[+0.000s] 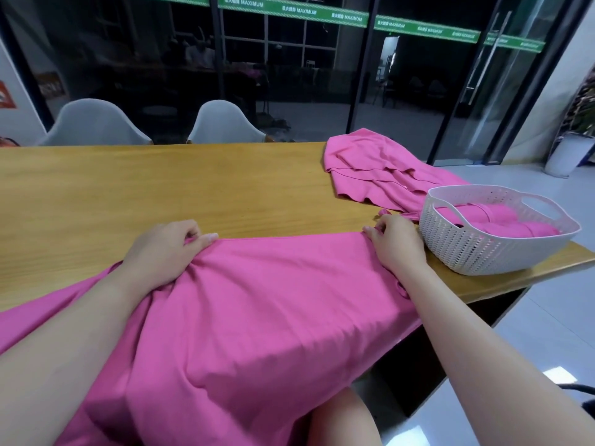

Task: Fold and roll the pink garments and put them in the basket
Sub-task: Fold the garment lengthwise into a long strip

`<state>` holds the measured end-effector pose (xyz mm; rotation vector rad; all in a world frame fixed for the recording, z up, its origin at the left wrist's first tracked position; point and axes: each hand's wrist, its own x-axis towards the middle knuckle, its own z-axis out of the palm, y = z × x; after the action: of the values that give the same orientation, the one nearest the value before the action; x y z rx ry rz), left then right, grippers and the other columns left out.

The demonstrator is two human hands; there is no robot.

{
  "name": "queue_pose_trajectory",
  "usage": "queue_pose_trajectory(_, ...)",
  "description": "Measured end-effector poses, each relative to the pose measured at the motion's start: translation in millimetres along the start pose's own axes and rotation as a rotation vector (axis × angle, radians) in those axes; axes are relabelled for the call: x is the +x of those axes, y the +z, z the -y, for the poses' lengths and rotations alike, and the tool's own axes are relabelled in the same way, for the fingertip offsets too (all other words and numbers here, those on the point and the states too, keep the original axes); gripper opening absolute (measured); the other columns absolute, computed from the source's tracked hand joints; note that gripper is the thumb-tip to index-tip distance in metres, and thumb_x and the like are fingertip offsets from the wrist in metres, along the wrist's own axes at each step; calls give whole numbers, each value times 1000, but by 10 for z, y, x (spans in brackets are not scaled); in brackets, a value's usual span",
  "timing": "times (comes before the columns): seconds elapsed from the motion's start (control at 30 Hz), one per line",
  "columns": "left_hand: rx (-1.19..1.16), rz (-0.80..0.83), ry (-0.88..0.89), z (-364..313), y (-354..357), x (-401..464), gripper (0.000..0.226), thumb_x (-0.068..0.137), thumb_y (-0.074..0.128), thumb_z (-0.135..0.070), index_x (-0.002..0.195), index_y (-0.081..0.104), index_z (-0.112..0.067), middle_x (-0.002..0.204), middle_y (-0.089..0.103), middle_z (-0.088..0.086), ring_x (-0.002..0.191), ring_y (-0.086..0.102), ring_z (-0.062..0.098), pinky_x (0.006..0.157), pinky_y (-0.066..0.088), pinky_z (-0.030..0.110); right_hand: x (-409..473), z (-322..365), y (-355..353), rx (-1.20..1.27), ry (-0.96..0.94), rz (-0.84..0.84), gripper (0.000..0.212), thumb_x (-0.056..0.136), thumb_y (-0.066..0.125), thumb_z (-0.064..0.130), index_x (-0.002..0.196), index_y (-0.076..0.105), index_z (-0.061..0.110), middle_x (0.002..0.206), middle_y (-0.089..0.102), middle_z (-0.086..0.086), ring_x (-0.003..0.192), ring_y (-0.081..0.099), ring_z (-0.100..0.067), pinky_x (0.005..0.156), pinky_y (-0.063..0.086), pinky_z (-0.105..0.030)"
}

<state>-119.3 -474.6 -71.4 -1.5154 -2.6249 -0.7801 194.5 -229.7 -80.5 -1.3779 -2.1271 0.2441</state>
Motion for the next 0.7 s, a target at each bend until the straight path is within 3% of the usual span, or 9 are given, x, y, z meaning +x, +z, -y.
queue_pose_trajectory(0.23,17,9,61,59,80,82,42,94,61,-54,65,54,-24,78,59,-5,82,56,26,73,43,42,-30,52,-29,-96,-27,-9,29,92,68,44,89,62,16,98,65,-6,99,60,-32,88,48,-47)
queue_pose_trajectory(0.33,31,12,64,54,85,77,42,95,59,-54,65,54,-26,79,58,-6,83,55,24,73,42,41,-105,217,-68,-304,-174,-131,29,90,69,39,98,65,12,102,63,-10,100,59,-35,85,41,-46)
queue_pose_trajectory(0.4,34,19,65,40,95,85,42,95,58,-54,65,53,-26,79,57,-5,84,55,25,74,42,41,-222,476,-65,-257,-285,-143,20,89,69,30,93,67,10,97,64,-11,94,60,-36,82,43,-46)
queue_pose_trajectory(0.47,26,13,62,25,86,84,42,95,58,-55,65,53,-26,80,57,-5,85,55,25,75,42,40,-405,871,-8,-55,-389,17,13,91,64,21,92,69,10,97,67,-11,95,62,-36,81,48,-46)
queue_pose_trajectory(0.57,29,14,47,-10,72,65,41,96,59,-55,67,53,-26,80,56,-7,86,55,24,73,38,38,-718,1508,181,206,-456,312,19,96,56,15,96,73,8,102,73,-13,98,64,-35,83,50,-46)
queue_pose_trajectory(0.7,14,2,21,-24,61,51,41,95,58,-56,68,52,-27,80,54,-10,85,53,23,72,35,37,-961,1851,538,261,-498,328,25,95,46,10,92,70,6,98,71,-13,96,62,-35,83,49,-47)
